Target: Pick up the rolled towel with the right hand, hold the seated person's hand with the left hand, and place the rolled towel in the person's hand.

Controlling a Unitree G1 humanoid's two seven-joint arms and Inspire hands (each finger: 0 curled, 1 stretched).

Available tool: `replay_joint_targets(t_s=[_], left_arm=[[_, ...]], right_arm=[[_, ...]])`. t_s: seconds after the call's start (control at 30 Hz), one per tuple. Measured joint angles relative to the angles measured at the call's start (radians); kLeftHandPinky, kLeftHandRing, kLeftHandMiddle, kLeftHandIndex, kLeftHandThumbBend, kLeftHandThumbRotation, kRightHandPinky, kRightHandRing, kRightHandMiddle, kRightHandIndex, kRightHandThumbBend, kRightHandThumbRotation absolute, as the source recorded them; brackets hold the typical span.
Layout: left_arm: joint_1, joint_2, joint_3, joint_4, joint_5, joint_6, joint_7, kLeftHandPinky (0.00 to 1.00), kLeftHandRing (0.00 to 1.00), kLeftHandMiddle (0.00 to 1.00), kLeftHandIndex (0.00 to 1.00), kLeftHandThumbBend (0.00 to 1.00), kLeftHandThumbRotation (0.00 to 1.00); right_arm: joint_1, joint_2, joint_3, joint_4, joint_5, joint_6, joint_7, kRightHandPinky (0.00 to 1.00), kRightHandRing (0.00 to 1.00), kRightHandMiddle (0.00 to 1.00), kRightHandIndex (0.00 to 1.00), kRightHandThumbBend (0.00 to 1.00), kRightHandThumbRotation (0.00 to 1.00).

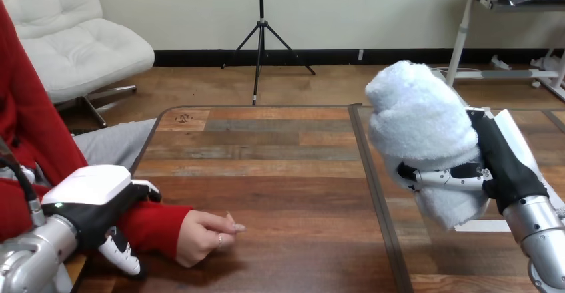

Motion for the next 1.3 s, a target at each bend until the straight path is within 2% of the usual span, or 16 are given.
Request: replay_joint_targets(t_s=[0.3, 0.5, 0.93, 1.3], left_arm=[[-0.013, 0.000, -0.011, 0.025, 0.004, -0.011, 0.026, 0.59, 0.68, 0.71, 0.72, 0.95, 0.02], [-0.015, 0.000, -0.017, 0.037, 0.004, -0.020, 0.041, 0.55, 0.65, 0.69, 0.70, 0.96, 0.08], [-0.033, 0.000, -0.029, 0.063, 0.001, -0.029, 0.052, 0.48, 0.59, 0.64, 0.67, 0.95, 0.01], [-0.054, -0.001, -0.037, 0.107, -0.017, -0.053, 0.067, 0.49, 0.61, 0.65, 0.65, 0.93, 0.01]], right_arm=[[0.000, 0.002, -0.002, -0.012, 0.000, 0.007, 0.002, 0.24, 0.30, 0.37, 0.44, 0.73, 0.00], [0.000, 0.003, -0.003, -0.015, 0.000, 0.008, 0.002, 0.23, 0.29, 0.37, 0.44, 0.72, 0.00], [0.002, 0.011, -0.006, -0.016, 0.010, 0.009, 0.009, 0.21, 0.26, 0.35, 0.44, 0.73, 0.00], [0.010, 0.018, -0.010, -0.021, 0.014, 0.018, 0.010, 0.21, 0.27, 0.35, 0.44, 0.73, 0.00]])
